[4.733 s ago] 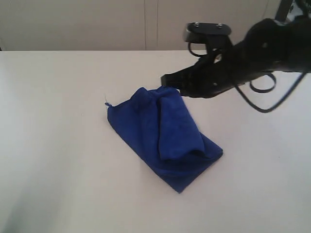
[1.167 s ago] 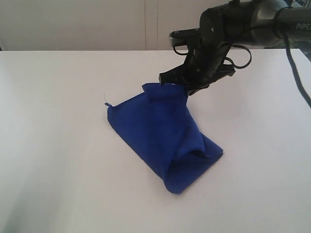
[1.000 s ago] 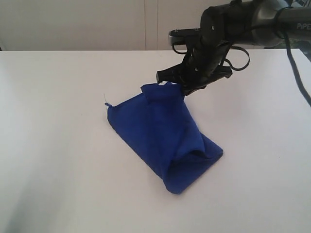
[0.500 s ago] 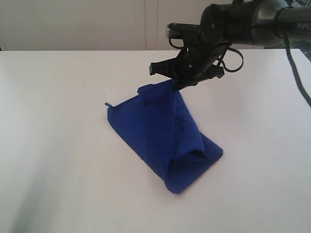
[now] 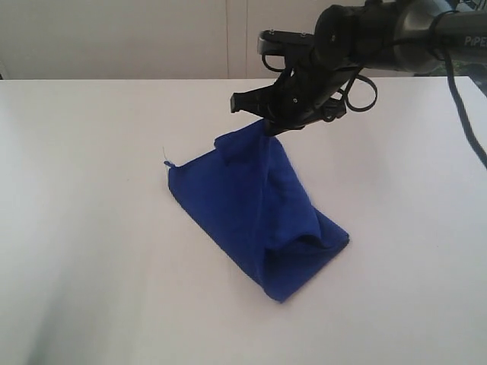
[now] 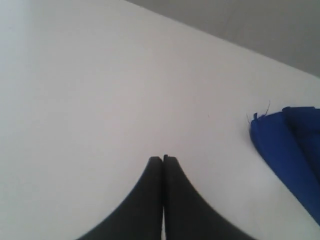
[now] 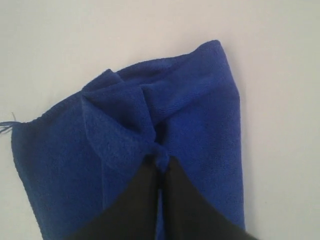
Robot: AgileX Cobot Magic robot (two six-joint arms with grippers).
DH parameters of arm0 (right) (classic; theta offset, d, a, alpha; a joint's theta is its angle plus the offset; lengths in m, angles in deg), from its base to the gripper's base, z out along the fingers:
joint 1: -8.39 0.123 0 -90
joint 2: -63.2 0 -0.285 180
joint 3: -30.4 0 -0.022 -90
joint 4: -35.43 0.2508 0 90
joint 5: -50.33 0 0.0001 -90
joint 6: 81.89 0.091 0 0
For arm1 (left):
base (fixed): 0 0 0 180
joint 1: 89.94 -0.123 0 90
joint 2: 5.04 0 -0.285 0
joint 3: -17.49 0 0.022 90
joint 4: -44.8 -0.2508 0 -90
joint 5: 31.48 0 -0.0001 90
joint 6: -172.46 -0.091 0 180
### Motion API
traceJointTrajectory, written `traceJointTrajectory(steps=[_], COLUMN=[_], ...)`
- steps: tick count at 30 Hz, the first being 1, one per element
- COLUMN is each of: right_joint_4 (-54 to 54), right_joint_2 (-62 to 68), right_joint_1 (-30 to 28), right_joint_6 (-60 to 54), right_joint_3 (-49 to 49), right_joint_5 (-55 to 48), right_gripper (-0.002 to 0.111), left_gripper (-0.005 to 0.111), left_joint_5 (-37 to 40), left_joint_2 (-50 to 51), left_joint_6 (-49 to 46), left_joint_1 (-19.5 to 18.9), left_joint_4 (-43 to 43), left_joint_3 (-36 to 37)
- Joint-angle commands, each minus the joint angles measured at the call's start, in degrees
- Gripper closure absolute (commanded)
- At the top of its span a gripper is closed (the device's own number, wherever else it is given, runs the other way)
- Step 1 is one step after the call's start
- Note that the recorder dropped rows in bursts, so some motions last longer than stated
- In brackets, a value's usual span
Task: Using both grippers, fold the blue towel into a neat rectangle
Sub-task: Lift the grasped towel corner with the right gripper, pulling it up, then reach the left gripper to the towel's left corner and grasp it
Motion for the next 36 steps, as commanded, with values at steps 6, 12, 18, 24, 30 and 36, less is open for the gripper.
traceJointTrajectory(steps=[6,12,18,24,30,36], right_joint_4=[2.5,2.5,2.5,2.5,2.3,2.4], right_joint_2=[-0.3,-0.3,-0.3,-0.3,-0.3,-0.3], right_joint_1=[-0.5,-0.5,-0.5,-0.5,-0.5,-0.5], right_joint_6=[-2.2,-2.2,-2.2,-2.0,-1.2,-0.9], right_joint_3=[-0.1,-0.1,-0.1,-0.1,-0.1,-0.1], right_joint_5=[1.0,0.8,-0.2,-1.0,-1.0,-1.0], right_gripper=[0.108,0.108,0.108,0.108,0.108,0.108], left_gripper=[0.107,0.107,0.107,0.107,0.106,0.075], left_joint_5=[2.1,3.9,5.1,7.7,7.6,12.1], left_joint_2=[29.4,50.0,67.1,81.9,92.7,98.3], left_joint_6=[-5.3,-22.9,-27.7,-29.3,-29.3,-32.8], left_joint_1=[0.0,5.2,12.3,16.0,16.0,16.0], left_joint_4=[3.5,17.0,17.8,17.9,23.0,32.5], left_joint_3=[-12.6,-23.9,-37.0,-50.2,-58.8,-64.7])
